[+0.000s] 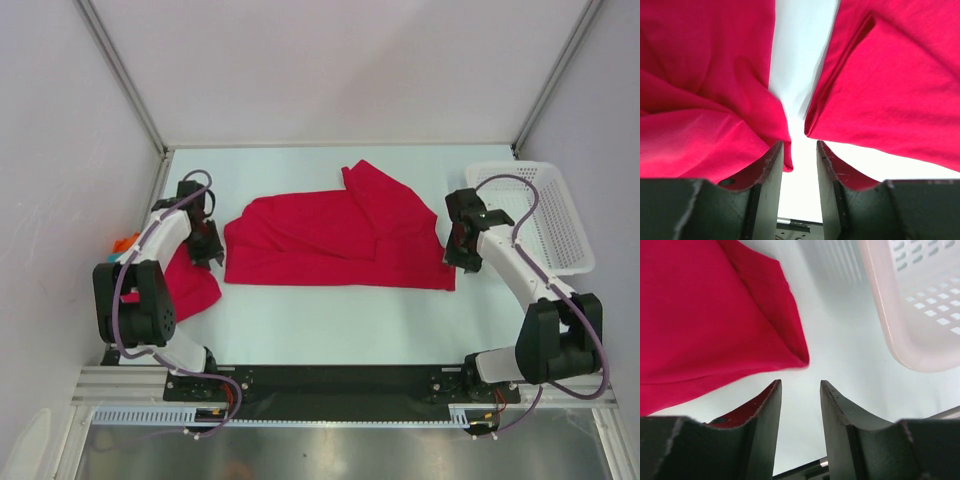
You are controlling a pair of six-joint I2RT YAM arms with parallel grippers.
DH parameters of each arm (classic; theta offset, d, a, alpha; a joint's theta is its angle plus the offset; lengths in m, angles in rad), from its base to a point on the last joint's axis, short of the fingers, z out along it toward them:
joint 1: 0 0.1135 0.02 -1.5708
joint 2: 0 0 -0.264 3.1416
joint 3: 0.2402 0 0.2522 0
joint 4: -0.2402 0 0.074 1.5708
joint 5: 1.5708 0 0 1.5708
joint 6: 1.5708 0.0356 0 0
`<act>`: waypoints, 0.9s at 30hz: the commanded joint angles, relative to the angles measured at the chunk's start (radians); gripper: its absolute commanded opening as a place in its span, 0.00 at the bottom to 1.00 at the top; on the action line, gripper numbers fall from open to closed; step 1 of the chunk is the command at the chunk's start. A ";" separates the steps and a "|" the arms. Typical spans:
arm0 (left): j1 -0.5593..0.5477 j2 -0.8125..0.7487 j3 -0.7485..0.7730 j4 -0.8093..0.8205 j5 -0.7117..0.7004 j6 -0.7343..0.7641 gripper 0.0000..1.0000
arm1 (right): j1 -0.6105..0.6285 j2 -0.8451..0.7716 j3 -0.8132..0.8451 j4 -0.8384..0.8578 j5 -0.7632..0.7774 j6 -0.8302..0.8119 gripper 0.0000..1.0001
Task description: Fold and stack the t-shirts
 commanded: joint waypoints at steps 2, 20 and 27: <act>0.006 -0.029 0.103 0.011 0.003 -0.031 0.39 | 0.016 -0.022 0.108 -0.015 -0.003 0.002 0.44; 0.025 0.512 0.846 -0.063 0.115 -0.017 0.68 | 0.012 0.826 1.013 0.225 -0.295 0.005 0.52; 0.022 0.540 0.808 0.075 0.203 -0.054 0.70 | -0.001 0.983 1.194 0.278 -0.422 0.022 0.52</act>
